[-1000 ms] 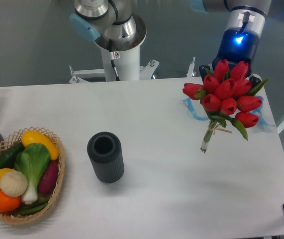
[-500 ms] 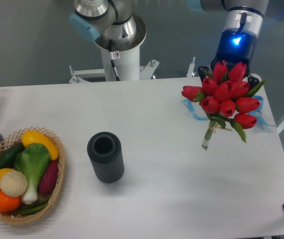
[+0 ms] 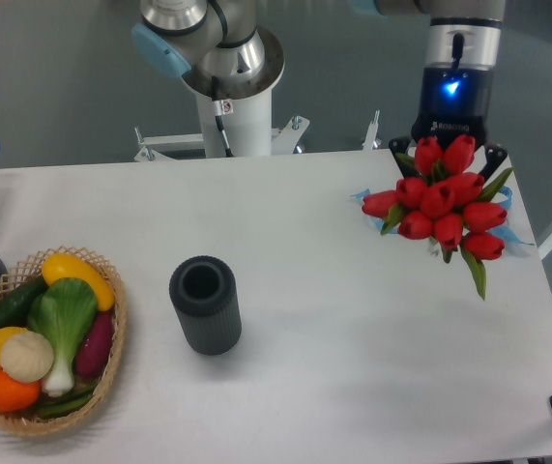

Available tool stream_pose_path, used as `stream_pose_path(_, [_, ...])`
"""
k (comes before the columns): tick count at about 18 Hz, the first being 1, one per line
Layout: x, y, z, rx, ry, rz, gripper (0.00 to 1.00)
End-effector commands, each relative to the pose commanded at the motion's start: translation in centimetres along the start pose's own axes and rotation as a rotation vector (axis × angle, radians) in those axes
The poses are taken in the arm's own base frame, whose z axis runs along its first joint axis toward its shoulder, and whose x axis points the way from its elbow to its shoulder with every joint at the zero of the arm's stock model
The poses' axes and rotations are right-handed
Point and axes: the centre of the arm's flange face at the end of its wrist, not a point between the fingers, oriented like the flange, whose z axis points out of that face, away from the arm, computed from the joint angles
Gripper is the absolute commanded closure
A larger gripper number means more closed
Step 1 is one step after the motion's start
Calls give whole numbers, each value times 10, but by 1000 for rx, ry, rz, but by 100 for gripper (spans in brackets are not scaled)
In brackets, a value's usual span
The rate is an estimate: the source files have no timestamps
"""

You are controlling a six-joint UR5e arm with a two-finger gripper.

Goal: Place the flowers on the table
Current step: 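Lower the gripper onto the red tulip bouquet stems and close it, then lift the tulip bouquet and swing it down toward the table surface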

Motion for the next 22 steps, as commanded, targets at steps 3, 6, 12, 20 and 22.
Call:
stream_pose_path(3, [12,3,9,-171,-6,97,75])
stream_pose_path(6, [29,-3,21,-318,-25,173,75])
stream_pose_path(12, [74,-7,111,-522,69,330,74])
stream_pose_path(20, [104,-20,230,-627,177,424,74])
stream_pose_path(22, [105,-19,251,-631,196,429,74])
